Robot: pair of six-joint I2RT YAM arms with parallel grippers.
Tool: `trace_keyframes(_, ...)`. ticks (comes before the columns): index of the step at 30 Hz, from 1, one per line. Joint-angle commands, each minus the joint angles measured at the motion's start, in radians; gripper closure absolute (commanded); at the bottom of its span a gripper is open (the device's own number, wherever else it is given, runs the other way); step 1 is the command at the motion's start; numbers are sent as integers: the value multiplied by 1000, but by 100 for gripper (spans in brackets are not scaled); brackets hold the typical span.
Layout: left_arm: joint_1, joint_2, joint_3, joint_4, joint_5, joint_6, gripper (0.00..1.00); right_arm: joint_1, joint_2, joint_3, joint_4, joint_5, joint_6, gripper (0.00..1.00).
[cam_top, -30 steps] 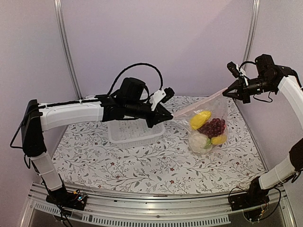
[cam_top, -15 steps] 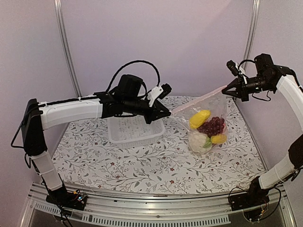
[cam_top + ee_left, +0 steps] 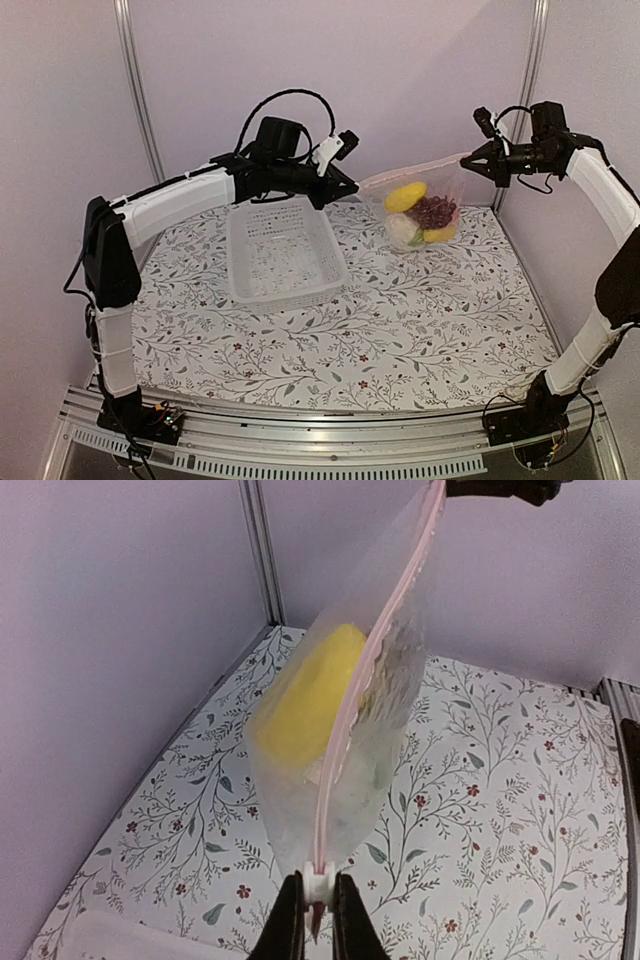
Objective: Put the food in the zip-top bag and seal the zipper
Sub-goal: Place the zipper food storage bag at the center of the board, then reset both arms
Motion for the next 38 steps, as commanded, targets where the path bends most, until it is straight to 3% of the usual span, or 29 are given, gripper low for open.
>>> trace_keyframes(1,0,6,-82,-42,90,24,98,-2,-89,-231,54,-19,-97,97)
trace_keyframes(3,-17,5,-128,-62,115,32,95,-3,-132,-347,47,16,-129,92)
trace_keyframes(7,-75,-18,-181,-157,102,112,79,-2,-206,-489,-89,39,-243,67)
trace_keyframes(13,-112,-160,-265,-175,-6,112,57,-2,-305,-471,-259,8,-281,44)
trace_keyframes(20,-91,-399,-447,-38,-253,-19,36,-3,-401,-426,-233,-71,-171,20)
trace_keyframes(21,-81,-429,-470,-24,-291,-45,30,-3,-419,-426,-176,-72,-118,17)
trace_keyframes(22,-67,-459,-491,-12,-325,-76,9,-2,-430,-428,-112,-56,-66,11)
trace_keyframes(23,-45,-487,-515,1,-358,-110,1,-2,-446,-432,-37,-9,21,7)
trace_keyframes(27,36,-617,-631,46,-555,-275,0,-2,-510,-490,246,173,328,1)
trace_keyframes(31,140,-720,-686,-1,-587,-383,0,-3,-633,-692,540,434,617,1)
trace_keyframes(38,167,-885,-900,148,-644,-278,0,-3,-686,-876,682,519,736,1)
